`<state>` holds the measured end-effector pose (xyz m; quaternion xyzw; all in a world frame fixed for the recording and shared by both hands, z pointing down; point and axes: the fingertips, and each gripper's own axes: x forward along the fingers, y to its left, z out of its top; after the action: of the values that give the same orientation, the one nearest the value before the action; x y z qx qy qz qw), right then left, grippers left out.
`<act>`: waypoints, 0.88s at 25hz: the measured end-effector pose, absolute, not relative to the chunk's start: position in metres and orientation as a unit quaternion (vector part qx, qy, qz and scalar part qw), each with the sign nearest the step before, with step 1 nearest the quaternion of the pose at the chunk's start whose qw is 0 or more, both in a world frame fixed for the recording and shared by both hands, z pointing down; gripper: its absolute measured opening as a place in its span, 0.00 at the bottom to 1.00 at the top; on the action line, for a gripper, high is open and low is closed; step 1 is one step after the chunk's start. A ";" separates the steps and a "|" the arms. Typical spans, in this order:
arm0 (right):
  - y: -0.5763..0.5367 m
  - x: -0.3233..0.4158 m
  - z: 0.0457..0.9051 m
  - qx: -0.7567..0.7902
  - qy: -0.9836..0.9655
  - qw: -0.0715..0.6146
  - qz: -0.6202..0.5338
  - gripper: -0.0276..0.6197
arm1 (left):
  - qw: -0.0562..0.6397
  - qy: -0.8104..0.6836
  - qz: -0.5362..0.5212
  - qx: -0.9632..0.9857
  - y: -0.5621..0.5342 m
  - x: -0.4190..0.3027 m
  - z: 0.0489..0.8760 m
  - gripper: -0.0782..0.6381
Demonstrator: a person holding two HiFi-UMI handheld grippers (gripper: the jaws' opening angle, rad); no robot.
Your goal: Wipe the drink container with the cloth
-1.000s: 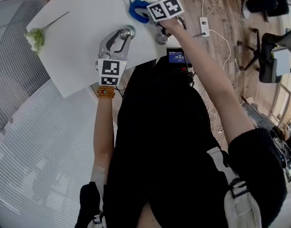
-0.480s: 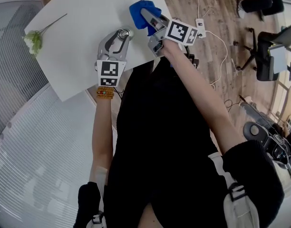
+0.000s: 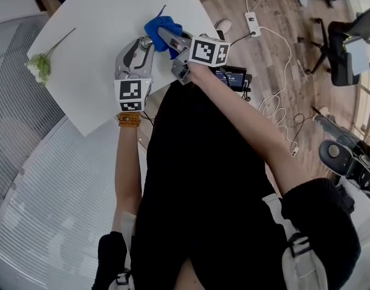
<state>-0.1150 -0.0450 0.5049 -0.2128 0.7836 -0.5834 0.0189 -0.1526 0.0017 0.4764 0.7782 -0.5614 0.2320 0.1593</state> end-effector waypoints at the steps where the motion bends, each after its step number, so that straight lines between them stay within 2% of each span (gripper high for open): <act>1: -0.044 -0.117 0.507 -0.214 0.782 0.019 -0.586 0.18 | 0.162 -0.562 0.233 0.777 0.002 -0.153 0.476 0.32; 9: -0.033 -0.122 0.515 -0.201 0.784 -0.001 -0.587 0.18 | 0.158 -0.552 0.254 0.778 0.013 -0.152 0.477 0.32; 12: -0.033 -0.123 0.520 -0.212 0.782 -0.014 -0.586 0.18 | 0.147 -0.530 0.279 0.787 0.010 -0.148 0.479 0.25; 22: -0.026 -0.123 0.532 -0.229 0.794 -0.042 -0.562 0.18 | 0.148 -0.552 0.248 0.782 0.015 -0.152 0.479 0.25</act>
<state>-0.1233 -0.0262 0.5316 -0.2291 0.7939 -0.5617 -0.0422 -0.1524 0.0146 0.4785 0.7821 -0.5523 0.2480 0.1481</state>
